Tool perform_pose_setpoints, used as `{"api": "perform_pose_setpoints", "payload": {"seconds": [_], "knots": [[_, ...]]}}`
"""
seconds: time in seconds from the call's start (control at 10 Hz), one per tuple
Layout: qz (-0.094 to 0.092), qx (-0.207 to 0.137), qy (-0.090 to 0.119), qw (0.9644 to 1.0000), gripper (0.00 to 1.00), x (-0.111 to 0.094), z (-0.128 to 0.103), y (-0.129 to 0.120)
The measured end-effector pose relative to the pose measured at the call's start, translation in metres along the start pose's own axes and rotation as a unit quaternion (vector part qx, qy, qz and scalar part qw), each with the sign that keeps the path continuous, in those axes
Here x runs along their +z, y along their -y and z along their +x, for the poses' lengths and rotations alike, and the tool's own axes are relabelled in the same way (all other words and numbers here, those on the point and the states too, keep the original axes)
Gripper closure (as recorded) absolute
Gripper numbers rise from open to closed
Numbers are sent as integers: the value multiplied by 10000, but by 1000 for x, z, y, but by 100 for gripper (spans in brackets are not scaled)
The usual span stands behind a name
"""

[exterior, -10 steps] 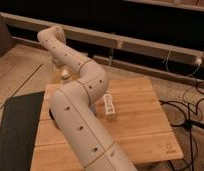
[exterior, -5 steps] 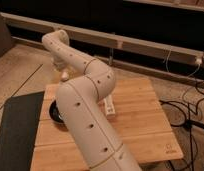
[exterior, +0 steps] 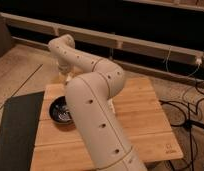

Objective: Place the ceramic cup over the eraser

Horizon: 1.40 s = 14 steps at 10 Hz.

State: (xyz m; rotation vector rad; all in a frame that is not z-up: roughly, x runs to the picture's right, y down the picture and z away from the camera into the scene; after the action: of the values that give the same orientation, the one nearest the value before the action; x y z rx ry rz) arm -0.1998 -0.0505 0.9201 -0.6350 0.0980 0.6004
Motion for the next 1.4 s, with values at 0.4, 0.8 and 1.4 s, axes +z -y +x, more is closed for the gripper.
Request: {"api": "perform_pose_setpoints", "payload": {"seconds": [0.4, 0.8, 1.4], "knots": [[8, -28, -91, 10000, 100, 7, 9, 1], [137, -174, -267, 9994, 100, 14, 4, 10], [17, -287, -154, 9995, 100, 23, -17, 7]]}}
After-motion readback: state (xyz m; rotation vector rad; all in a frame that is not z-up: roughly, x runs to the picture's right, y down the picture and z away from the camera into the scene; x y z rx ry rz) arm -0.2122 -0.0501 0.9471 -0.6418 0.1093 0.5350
